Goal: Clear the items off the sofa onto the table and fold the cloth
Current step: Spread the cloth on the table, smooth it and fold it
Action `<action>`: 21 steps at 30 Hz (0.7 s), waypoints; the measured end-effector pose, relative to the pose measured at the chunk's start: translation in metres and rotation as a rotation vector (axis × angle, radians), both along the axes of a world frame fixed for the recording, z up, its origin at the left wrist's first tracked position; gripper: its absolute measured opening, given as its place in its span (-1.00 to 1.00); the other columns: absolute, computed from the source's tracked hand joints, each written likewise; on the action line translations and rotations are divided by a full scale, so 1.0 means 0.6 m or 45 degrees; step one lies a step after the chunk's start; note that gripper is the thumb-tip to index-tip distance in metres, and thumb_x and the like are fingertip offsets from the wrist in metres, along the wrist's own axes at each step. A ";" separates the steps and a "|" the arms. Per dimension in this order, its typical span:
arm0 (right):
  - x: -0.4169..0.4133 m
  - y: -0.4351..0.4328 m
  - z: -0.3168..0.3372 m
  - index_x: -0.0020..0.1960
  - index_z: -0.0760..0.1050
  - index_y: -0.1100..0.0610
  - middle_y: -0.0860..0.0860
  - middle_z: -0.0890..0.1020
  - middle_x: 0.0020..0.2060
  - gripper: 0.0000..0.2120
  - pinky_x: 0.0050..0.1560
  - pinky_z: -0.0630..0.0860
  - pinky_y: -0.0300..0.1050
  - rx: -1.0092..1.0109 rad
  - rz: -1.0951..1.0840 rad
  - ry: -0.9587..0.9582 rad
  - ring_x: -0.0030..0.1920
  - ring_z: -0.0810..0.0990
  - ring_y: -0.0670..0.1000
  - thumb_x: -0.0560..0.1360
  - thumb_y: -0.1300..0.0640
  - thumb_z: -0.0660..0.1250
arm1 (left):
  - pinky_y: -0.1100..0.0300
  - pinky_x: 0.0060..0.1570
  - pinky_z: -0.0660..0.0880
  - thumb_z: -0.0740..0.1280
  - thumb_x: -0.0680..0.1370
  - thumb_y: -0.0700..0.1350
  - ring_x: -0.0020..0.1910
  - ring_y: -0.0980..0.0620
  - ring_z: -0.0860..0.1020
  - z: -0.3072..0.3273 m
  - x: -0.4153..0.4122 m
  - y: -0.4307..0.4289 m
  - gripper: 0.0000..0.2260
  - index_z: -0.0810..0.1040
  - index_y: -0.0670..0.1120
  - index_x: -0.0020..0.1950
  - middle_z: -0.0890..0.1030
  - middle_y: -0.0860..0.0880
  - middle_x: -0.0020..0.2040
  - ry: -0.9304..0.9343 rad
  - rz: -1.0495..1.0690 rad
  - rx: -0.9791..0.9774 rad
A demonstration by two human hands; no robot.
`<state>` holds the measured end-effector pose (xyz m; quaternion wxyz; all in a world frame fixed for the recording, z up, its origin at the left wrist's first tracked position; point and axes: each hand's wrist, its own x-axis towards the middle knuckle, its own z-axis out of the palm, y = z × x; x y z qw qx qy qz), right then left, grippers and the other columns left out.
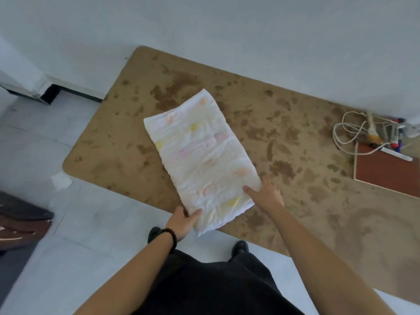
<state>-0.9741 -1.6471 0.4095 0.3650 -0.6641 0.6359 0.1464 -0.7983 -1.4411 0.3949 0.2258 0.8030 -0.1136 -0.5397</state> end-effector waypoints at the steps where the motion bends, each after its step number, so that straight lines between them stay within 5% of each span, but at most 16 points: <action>1: -0.008 -0.005 -0.005 0.41 0.34 0.12 0.08 0.53 0.18 -0.29 0.09 0.52 0.05 0.048 -0.003 -0.062 0.14 0.53 0.14 0.44 -0.31 0.34 | -0.08 0.14 0.53 0.37 0.49 0.20 0.12 -0.14 0.56 0.000 -0.024 -0.003 -0.47 0.42 -0.13 0.28 0.58 -0.13 0.16 0.025 0.147 -0.019; 5: -0.034 -0.027 -0.001 0.17 0.49 0.08 0.00 0.61 -0.02 -0.51 -0.14 0.54 -0.10 0.343 -0.116 -0.410 -0.10 0.59 0.03 0.40 -0.20 0.47 | 0.11 -0.19 0.55 0.41 0.52 0.02 -0.09 -0.07 0.58 0.027 -0.091 -0.023 -0.66 0.57 -0.16 0.19 0.63 -0.11 0.07 0.165 0.674 -0.087; 8: -0.041 -0.045 0.019 0.13 0.56 0.19 0.08 0.66 -0.20 -0.56 -0.25 0.60 -0.05 0.514 -0.248 -0.654 -0.31 0.61 0.03 0.40 -0.09 0.50 | 0.01 0.04 0.57 0.38 0.55 -0.05 0.09 -0.11 0.57 0.061 -0.105 -0.038 -0.70 0.53 -0.13 0.23 0.60 -0.10 0.14 0.186 0.944 -0.138; 10: -0.037 -0.058 0.040 0.11 0.57 0.20 0.13 0.68 -0.21 -0.60 -0.23 0.62 0.04 0.581 -0.294 -0.776 -0.31 0.63 0.08 0.41 -0.05 0.50 | -0.04 0.10 0.56 0.35 0.57 -0.08 0.13 -0.14 0.58 0.091 -0.101 -0.046 -0.70 0.49 -0.14 0.28 0.60 -0.12 0.18 0.239 1.025 -0.222; 16: 0.032 -0.101 0.093 0.14 0.58 0.13 0.07 0.67 -0.15 -0.63 -0.31 0.53 -0.14 0.633 -0.312 -0.965 -0.32 0.60 0.02 0.43 -0.04 0.48 | -0.01 -0.11 0.65 0.38 0.56 -0.17 0.02 -0.19 0.64 0.152 -0.038 -0.073 -0.68 0.49 -0.33 0.24 0.61 -0.24 0.15 0.254 1.246 -0.379; 21: 0.148 -0.147 0.113 0.10 0.58 0.16 0.09 0.69 -0.04 -0.74 -0.25 0.58 -0.18 0.626 -0.372 -1.020 -0.16 0.67 0.04 0.49 0.04 0.43 | 0.06 -0.14 0.63 0.24 0.63 -0.23 -0.09 -0.13 0.55 0.167 0.074 -0.117 -0.84 0.50 -0.29 0.14 0.53 -0.23 0.04 0.411 1.324 -0.514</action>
